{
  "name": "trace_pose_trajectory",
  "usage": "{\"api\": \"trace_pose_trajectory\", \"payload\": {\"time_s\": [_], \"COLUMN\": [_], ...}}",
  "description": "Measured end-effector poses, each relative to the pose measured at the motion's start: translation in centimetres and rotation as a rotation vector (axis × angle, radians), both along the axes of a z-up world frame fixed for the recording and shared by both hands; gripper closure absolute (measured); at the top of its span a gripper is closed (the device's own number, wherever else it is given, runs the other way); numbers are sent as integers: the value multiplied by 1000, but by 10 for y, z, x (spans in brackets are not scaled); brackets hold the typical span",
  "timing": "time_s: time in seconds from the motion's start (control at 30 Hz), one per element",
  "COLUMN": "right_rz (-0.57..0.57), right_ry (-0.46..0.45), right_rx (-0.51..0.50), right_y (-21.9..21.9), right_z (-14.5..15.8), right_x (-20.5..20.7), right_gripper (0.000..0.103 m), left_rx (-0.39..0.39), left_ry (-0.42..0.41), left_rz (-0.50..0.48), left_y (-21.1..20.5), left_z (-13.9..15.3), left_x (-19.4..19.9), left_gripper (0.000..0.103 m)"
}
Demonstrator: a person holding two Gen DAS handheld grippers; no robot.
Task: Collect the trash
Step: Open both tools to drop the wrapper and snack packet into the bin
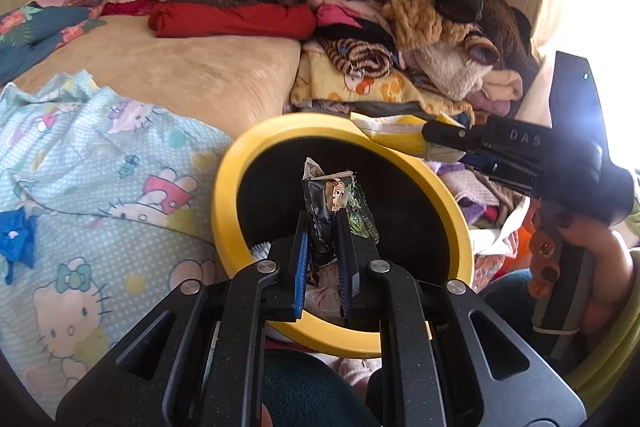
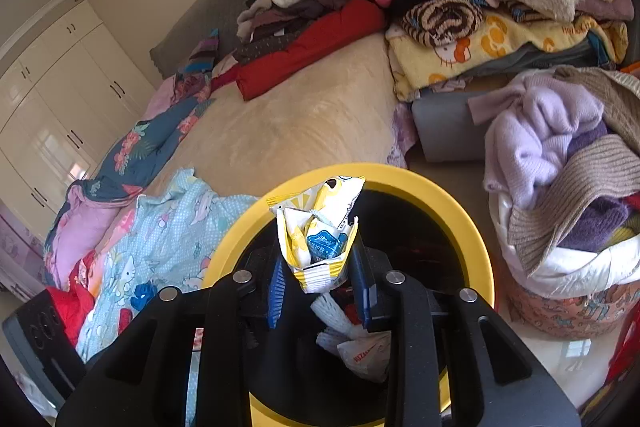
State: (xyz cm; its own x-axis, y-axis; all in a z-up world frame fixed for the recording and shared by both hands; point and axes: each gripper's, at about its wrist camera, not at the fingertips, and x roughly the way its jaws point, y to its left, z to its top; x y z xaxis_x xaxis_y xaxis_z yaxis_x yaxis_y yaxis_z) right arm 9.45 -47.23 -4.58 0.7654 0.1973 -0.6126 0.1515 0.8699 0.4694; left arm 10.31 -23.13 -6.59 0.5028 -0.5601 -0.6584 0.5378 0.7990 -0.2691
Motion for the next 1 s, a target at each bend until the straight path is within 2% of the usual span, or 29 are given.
{"api": "trace_pose_trajectory", "payload": {"time_s": [0.03,0.07,0.1,0.13,0.17,0.37,0.63,0.8,1.0], "right_rz": [3,6,6,-1,-9,1,90,131,171], "right_ry": [10,21,29,27,20,-13,-150,-215,-249], "right_rx": [8,14,22,32,38,-10,-122,-136,-160], "right_y": [0,1,1,1,0,14,65,89,114], "right_z": [-2,-3,-5,-6,-6,0,23,32,39], "right_x": [1,2,3,3,2,3,-2,-5,-7], "right_gripper": [68,57,38,32,30,28,20,18,17], "left_rx": [9,19,25,26,25,2,27,33,41], "left_ry": [18,32,39,35,18,-41,-132,-166,-202], "left_rz": [-8,-8,1,11,34,136,248,307,370], "left_y": [-3,-5,-4,-2,3,36,82,109,140], "left_z": [-5,-9,-12,-13,-11,5,26,34,42], "left_x": [2,3,4,4,3,-1,-7,-10,-12], "left_gripper": [94,88,78,42,16,11,11,11,11]}}
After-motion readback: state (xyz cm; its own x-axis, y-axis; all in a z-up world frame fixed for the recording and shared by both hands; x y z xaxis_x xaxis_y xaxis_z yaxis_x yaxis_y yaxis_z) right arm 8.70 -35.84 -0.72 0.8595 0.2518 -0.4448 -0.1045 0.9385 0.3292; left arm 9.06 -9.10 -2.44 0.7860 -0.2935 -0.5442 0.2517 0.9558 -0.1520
